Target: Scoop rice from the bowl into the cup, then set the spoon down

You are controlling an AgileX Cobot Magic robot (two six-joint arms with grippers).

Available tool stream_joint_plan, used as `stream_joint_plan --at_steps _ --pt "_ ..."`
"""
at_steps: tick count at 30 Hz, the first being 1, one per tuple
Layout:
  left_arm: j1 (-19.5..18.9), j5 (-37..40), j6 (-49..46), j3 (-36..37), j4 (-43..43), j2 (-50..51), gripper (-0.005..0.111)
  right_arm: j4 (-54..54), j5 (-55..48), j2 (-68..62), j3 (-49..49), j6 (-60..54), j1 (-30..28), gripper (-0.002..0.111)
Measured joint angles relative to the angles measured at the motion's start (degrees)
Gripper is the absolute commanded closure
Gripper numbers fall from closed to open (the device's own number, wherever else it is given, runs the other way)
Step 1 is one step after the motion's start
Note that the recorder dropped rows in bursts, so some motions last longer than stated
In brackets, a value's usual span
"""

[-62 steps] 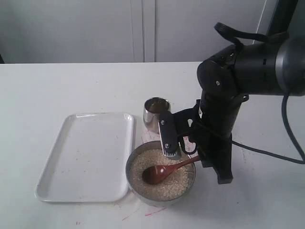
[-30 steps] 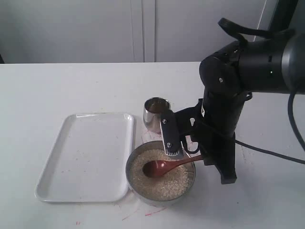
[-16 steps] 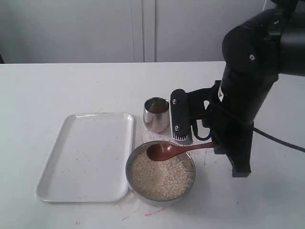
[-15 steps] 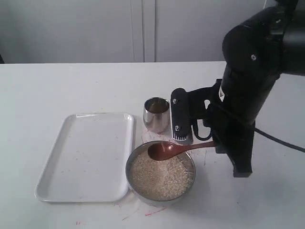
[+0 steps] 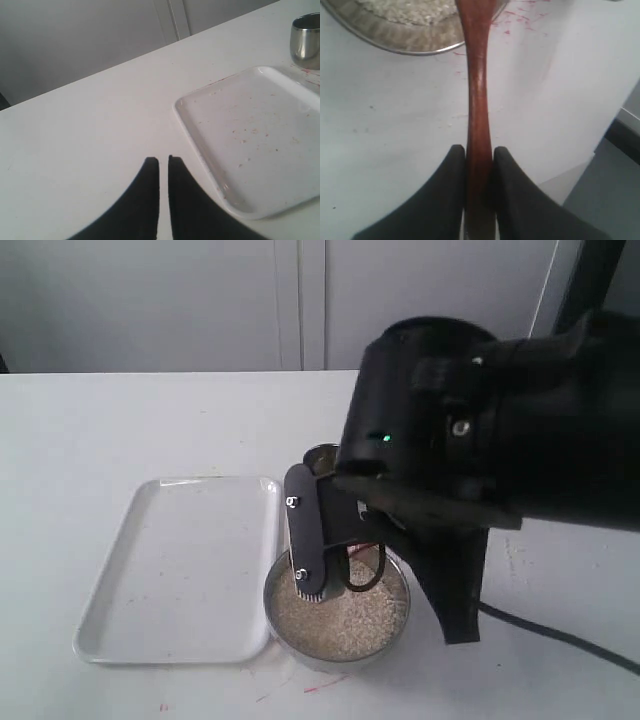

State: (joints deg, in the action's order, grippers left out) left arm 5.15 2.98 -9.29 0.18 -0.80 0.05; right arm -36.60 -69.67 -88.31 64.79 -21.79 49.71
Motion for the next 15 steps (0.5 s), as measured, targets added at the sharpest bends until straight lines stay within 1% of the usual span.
stream_joint_plan --at_steps 2,4,12,15 --pt "0.00 0.00 0.00 0.00 0.00 0.00 0.092 -5.71 0.00 -1.21 0.00 5.08 0.99 0.108" --pt "0.00 0.00 0.00 0.00 0.00 0.00 0.092 -7.20 -0.10 -2.17 0.00 6.67 0.99 0.108" --pt "0.00 0.00 0.00 0.00 0.00 0.00 0.092 -8.51 -0.10 -6.57 0.00 9.36 1.11 0.108" --pt "0.00 0.00 0.00 0.00 0.00 0.00 0.092 -8.88 0.00 -8.95 0.00 11.95 1.11 0.108"
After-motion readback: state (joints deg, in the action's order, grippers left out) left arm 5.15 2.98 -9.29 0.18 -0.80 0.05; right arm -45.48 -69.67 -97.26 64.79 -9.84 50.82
